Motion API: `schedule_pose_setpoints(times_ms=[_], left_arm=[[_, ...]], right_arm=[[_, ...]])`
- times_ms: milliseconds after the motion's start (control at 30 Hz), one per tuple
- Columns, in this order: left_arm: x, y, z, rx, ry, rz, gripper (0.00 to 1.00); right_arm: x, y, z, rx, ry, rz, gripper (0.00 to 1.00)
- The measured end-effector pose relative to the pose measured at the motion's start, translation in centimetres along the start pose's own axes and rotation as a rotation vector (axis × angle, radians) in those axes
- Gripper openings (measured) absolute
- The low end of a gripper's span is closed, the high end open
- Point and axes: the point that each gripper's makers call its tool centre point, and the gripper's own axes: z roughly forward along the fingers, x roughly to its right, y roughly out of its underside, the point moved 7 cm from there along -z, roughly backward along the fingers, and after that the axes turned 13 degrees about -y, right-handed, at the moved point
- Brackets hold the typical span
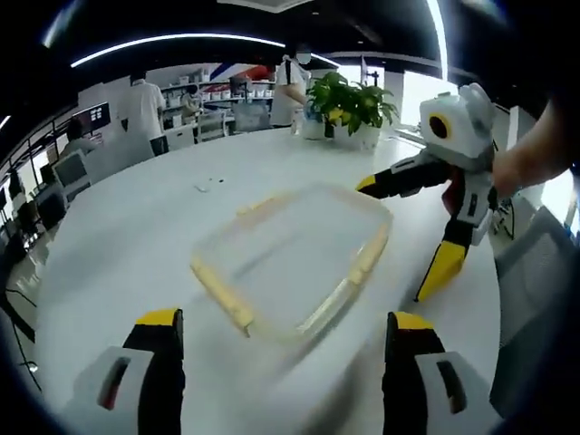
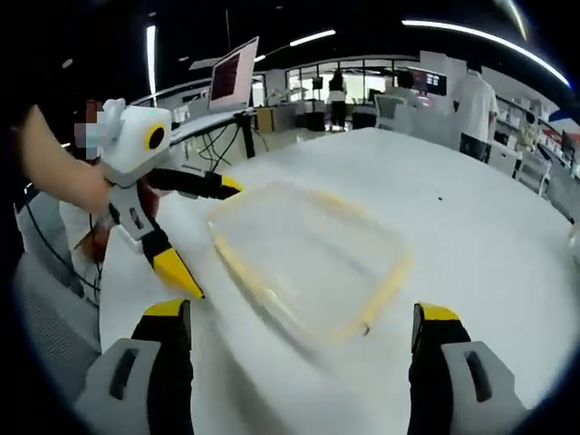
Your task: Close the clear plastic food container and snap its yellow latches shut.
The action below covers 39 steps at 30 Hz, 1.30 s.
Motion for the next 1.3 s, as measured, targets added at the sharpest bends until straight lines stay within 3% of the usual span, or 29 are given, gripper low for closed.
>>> schedule_pose_setpoints(times_ms=[267, 633, 1067, 1300], left_arm=[[-0.3, 1.4, -0.9, -0.024, -0.017, -0.065, 0.88], [-0.7, 2.2, -3.3, -0.037, -0.039, -0.157, 0.87], [0.0, 3.7, -7.0, -0.05, -0.054, -0.299, 0.86], [0.2, 4.6, -9.6, -0.041, -0.099, -0.37, 0.85]], right_arm=[[0.6, 1.1, -2.3, 0.029, 0.055, 0.062, 0.99], [0.5, 2.4, -6.1, 0.053, 0.103, 0.113, 0.98], [-1.4, 4.6, -11.9, 0.066, 0.158, 0.161, 0.95], [-2.8, 4.9, -14.5, 0.146, 0.187, 0.206, 0.95]])
